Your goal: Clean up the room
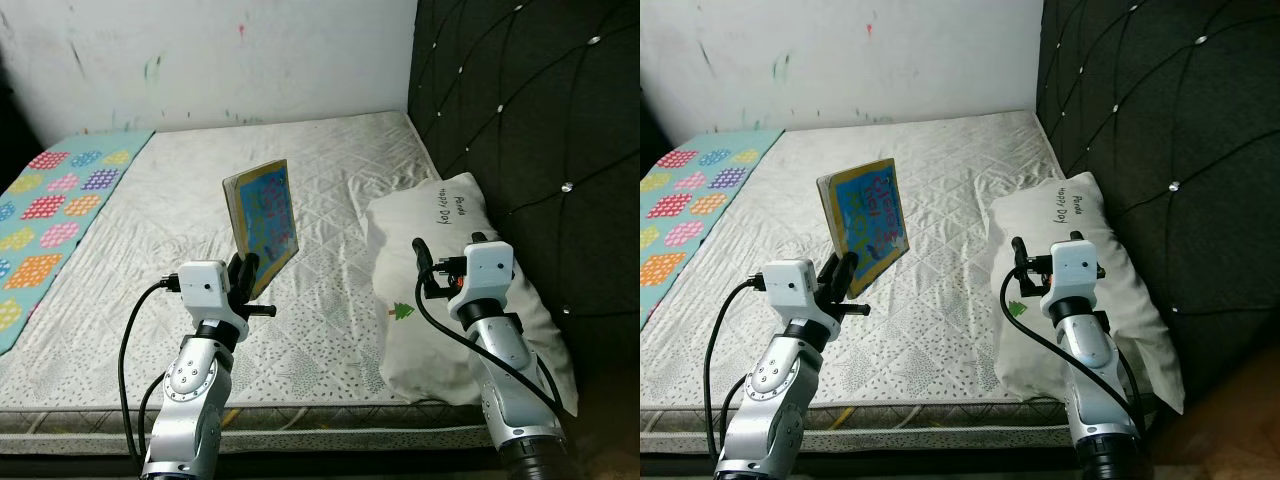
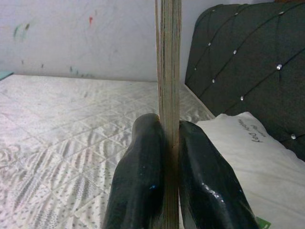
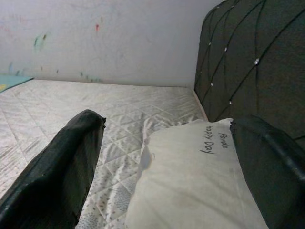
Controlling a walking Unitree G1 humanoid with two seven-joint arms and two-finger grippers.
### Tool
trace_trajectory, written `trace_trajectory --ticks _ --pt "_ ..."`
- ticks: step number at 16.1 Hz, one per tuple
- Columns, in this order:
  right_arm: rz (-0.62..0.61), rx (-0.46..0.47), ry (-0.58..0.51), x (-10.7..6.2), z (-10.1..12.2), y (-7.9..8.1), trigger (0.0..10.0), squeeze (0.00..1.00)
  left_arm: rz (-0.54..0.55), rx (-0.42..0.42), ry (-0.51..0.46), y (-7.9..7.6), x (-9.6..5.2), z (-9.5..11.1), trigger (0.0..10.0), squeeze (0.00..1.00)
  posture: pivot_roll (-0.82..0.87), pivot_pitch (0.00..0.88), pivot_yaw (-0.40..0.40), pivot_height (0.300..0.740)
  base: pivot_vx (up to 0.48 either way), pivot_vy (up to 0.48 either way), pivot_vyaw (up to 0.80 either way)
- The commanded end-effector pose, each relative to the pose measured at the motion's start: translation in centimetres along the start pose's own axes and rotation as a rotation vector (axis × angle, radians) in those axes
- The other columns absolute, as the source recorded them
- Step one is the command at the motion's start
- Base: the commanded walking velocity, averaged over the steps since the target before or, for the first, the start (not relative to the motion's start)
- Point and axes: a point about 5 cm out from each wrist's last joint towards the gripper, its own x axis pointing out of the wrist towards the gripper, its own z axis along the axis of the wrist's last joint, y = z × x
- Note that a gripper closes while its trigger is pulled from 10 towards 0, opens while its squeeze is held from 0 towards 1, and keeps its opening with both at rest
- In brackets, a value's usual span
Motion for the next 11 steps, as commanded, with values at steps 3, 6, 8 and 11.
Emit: trace_trajectory --ticks 3,6,8,11 --pt "0.018 0.001 -0.009 0.26 0.31 0.46 10.0 0.00 -0.022 0.015 -0.072 0.03 0.11 1.43 10.0 0.00 -0.21 0.000 0.116 0.740 0.000 0.000 -0.50" --pt "0.018 -0.002 -0.007 0.23 0.24 0.44 10.0 0.00 -0.028 0.015 -0.070 -0.02 0.13 1.42 10.0 0.00 -0.21 0.000 0.116 0.740 0.000 0.000 0.00" --pt "0.019 -0.004 -0.006 0.17 0.20 0.46 10.0 0.00 -0.030 0.013 -0.068 -0.03 0.10 1.38 10.0 0.00 -0.21 0.000 0.119 0.740 0.000 0.000 0.00" --pt "0.018 0.003 0.006 0.19 0.06 0.39 10.0 0.00 -0.032 0.011 -0.064 -0.07 0.09 1.31 10.0 0.00 -0.22 0.000 0.118 0.740 0.000 0.000 -0.27"
